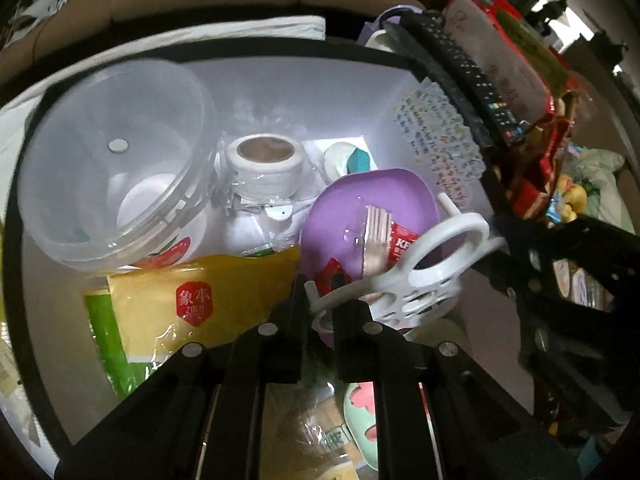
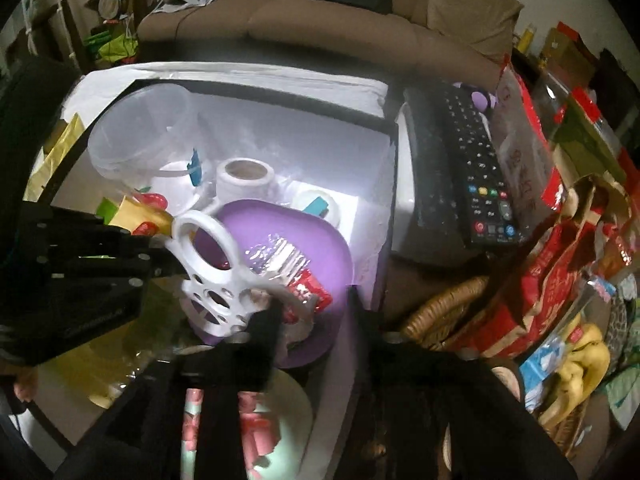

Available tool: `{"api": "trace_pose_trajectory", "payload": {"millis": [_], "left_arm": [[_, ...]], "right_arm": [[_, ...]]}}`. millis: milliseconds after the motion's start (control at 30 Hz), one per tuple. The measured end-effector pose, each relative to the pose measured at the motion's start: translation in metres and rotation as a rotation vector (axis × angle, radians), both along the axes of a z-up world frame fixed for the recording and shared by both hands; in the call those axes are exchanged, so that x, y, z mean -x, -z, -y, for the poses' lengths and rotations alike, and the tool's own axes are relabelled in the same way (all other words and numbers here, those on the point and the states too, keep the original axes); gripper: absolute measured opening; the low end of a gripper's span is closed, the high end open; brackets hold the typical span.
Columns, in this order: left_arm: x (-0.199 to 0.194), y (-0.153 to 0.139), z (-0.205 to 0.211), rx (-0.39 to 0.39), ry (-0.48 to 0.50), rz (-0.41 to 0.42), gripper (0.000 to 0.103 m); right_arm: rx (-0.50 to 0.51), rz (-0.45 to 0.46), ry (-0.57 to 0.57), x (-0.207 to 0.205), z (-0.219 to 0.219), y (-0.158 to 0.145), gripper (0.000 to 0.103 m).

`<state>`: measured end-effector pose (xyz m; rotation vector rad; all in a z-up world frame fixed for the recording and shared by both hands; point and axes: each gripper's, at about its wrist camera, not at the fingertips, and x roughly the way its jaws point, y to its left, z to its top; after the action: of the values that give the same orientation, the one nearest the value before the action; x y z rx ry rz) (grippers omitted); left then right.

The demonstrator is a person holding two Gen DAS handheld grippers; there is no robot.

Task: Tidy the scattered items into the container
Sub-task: 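Carry the ring holder with the left tool over the box onto the purple dish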

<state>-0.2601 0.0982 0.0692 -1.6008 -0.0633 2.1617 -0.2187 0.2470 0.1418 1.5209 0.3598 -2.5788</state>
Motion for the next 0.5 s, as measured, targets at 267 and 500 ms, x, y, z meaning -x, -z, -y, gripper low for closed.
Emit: {"api": "trace_pose_trajectory", "payload": {"millis": [267,500], "left_arm": [[-0.004,0.006,-0.008,0.069,-0.032,-0.005,0.009],[-0.002,0.005,-0.011,0.101,-0.103,0.033,0.009]], "right_arm": [[0.083,-0.081,0.024,-0.008,-0.016,-0.03,0.049],[0.142,-0.101,0.034,-0.02,-0.025,-0.036,0.049]]}}
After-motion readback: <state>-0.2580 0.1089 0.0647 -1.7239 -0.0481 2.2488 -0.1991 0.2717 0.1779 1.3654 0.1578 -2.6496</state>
